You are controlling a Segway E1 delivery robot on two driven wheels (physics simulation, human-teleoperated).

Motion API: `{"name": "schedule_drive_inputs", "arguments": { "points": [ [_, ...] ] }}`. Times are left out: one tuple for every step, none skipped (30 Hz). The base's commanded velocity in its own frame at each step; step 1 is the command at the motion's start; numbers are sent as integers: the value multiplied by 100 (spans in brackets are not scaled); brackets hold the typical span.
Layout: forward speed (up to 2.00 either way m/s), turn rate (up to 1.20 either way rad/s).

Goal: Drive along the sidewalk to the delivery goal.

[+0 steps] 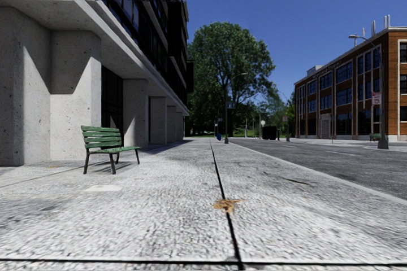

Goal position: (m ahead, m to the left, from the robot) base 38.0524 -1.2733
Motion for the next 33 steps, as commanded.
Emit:
{"name": "schedule_drive_inputs", "arguments": {
  "points": [
    [200,0],
    [200,0],
    [200,0],
    [200,0],
    [200,0],
    [200,0],
    [200,0],
    [200,0],
    [200,0],
    [200,0],
    [200,0],
    [200,0],
    [200,0],
    [200,0],
    [200,0],
    [200,0],
    [200,0],
    [200,0],
    [200,0],
    [200,0],
    [200,0],
    [200,0],
    [200,0],
    [200,0],
    [200,0],
    [200,0],
    [200,0],
    [200,0],
    [200,0],
    [200,0],
    [200,0],
    [200,0],
    [200,0]
  ]
}}
